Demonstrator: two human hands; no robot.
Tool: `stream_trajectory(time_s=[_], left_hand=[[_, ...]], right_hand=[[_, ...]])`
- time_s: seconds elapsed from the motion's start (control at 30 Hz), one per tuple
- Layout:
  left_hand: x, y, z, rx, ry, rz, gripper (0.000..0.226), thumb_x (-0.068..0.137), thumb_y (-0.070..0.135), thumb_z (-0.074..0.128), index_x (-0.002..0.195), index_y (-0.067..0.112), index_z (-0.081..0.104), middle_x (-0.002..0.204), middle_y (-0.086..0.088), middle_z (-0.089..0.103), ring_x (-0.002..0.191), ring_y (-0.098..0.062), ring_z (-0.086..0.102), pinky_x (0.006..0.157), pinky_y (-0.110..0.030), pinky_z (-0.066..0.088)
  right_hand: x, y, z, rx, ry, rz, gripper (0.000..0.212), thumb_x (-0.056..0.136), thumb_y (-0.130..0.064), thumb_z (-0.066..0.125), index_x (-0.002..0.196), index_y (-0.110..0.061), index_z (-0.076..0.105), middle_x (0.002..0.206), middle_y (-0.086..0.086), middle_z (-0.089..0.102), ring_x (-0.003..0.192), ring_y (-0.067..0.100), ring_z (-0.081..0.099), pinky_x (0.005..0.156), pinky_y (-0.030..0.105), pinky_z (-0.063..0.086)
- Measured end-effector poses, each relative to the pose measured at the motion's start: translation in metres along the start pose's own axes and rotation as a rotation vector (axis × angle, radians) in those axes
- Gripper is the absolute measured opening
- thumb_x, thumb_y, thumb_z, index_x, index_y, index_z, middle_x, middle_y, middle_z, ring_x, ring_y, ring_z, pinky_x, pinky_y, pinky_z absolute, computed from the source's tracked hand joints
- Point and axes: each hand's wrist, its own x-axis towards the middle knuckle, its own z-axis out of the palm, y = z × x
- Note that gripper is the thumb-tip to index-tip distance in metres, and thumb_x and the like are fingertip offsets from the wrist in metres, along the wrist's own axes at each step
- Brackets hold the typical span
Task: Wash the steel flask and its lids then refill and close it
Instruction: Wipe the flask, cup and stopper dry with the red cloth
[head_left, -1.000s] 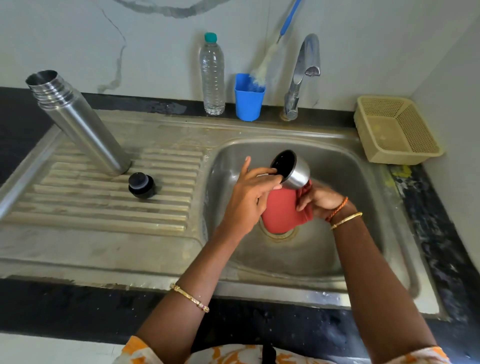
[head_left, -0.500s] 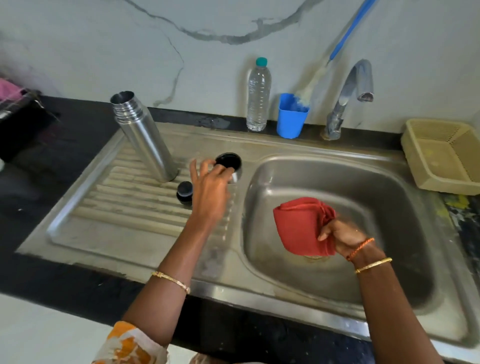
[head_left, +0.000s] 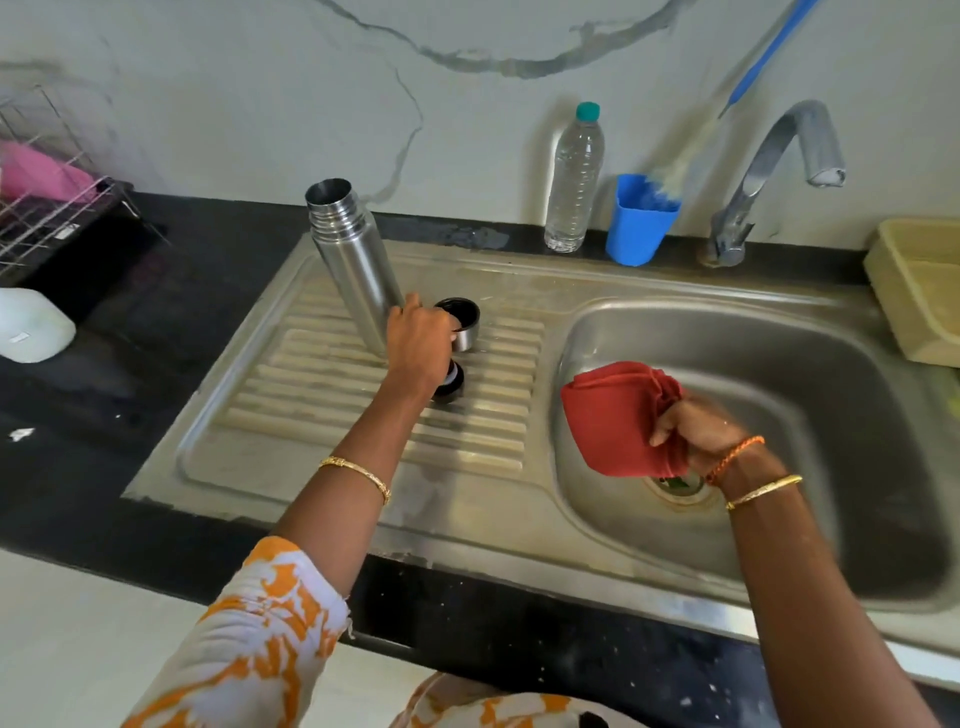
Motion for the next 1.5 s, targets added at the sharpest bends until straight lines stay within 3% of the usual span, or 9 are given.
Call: stream_trajectory(time_s=[0.2,0.37,0.5,0.67,0.93,1.13,1.27,1.4,1.5], left_hand=[[0.008,-0.017,0.013,-0.118,-0.006,0.068,0.026,0.093,0.013,0.058,0.114,0.023,0.071,0.106,-0.005,0.071,0.111,-0.024,0.051,0.094,-0.038,0.039],[-0.008,-0.027,0.010,-0.614,0.097,-0.023,0.034,0.088,0.013,0.068,0.122,0.014,0.066,0.114,-0.006,0.071,0.102,-0.024,0.065,0.093,-0.039,0.050],[-0.052,-0.026,0.013,-0.759,0.152,-0.134,0.044,0.083,0.035,0.073,0.120,0.013,0.064,0.111,-0.004,0.069,0.099,-0.023,0.064,0.082,-0.036,0.053],[-0.067,-0.021,0.036,-0.686,0.004,-0.112,0.070,0.072,0.041,0.080,0.128,0.011,0.050,0.127,-0.008,0.056,0.117,-0.030,0.051,0.094,-0.042,0.046],[-0.065,-0.019,0.030,-1.105,-0.039,-0.302,0.064,0.067,0.027,0.087,0.121,0.011,0.056,0.112,-0.005,0.067,0.104,-0.020,0.062,0.089,-0.031,0.051],[-0.072,0.025,-0.016,-2.122,-0.686,-0.331,0.044,0.074,0.026,0.070,0.113,0.008,0.061,0.109,-0.011,0.070,0.102,-0.029,0.067,0.077,-0.033,0.059],[-0.075,0.073,-0.024,-2.722,-1.031,-0.674,0.047,0.088,0.038,0.058,0.110,-0.003,0.057,0.100,-0.022,0.064,0.067,-0.023,0.068,0.060,-0.027,0.058],[-0.082,0.122,-0.025,-2.427,-1.249,-0.640,0.046,0.084,0.049,0.055,0.092,0.004,0.061,0.078,-0.014,0.064,0.049,-0.015,0.053,0.050,-0.021,0.046],[-0.080,0.147,-0.022,-1.865,-1.038,-0.547,0.038,0.085,0.049,0.062,0.096,0.013,0.063,0.095,-0.014,0.067,0.062,-0.015,0.057,0.059,-0.024,0.047]], right_hand=[[0.001,-0.003,0.026,0.020,0.215,0.048,0.033,0.061,0.023,0.041,0.055,-0.007,0.053,0.059,0.005,0.048,0.074,0.028,0.044,0.059,0.031,0.039],[-0.004,-0.020,0.055,-0.083,0.275,-0.041,0.040,0.068,0.024,0.039,0.064,-0.014,0.052,0.060,0.004,0.044,0.056,0.016,0.039,0.031,0.011,0.032],[-0.008,-0.026,0.067,-0.086,0.327,-0.051,0.039,0.069,0.022,0.040,0.082,-0.012,0.056,0.062,0.003,0.045,0.059,0.017,0.041,0.042,0.019,0.037],[-0.009,-0.022,0.076,-0.062,0.342,-0.030,0.063,0.067,0.021,0.040,0.119,-0.009,0.061,0.073,0.002,0.052,0.086,0.024,0.047,0.061,0.025,0.041],[-0.021,-0.015,0.070,0.026,0.372,-0.014,0.049,0.070,0.019,0.043,0.099,-0.016,0.059,0.068,0.000,0.050,0.065,0.015,0.045,0.052,0.022,0.038],[-0.040,-0.010,0.052,0.167,0.449,-0.448,0.054,0.073,0.023,0.038,0.105,-0.015,0.061,0.070,-0.009,0.057,0.063,-0.001,0.056,0.061,0.013,0.048],[-0.055,-0.013,0.027,0.171,0.427,-0.644,0.043,0.067,0.011,0.039,0.089,-0.019,0.060,0.061,-0.026,0.062,0.059,-0.011,0.054,0.059,0.007,0.043],[-0.055,0.000,-0.009,0.143,0.535,-0.586,0.046,0.070,0.016,0.040,0.101,-0.011,0.060,0.056,-0.028,0.060,0.055,-0.012,0.053,0.056,0.005,0.041],[-0.055,0.015,-0.029,0.134,0.586,-0.573,0.048,0.076,0.018,0.037,0.107,-0.009,0.061,0.068,-0.016,0.061,0.057,-0.012,0.055,0.060,0.006,0.044]])
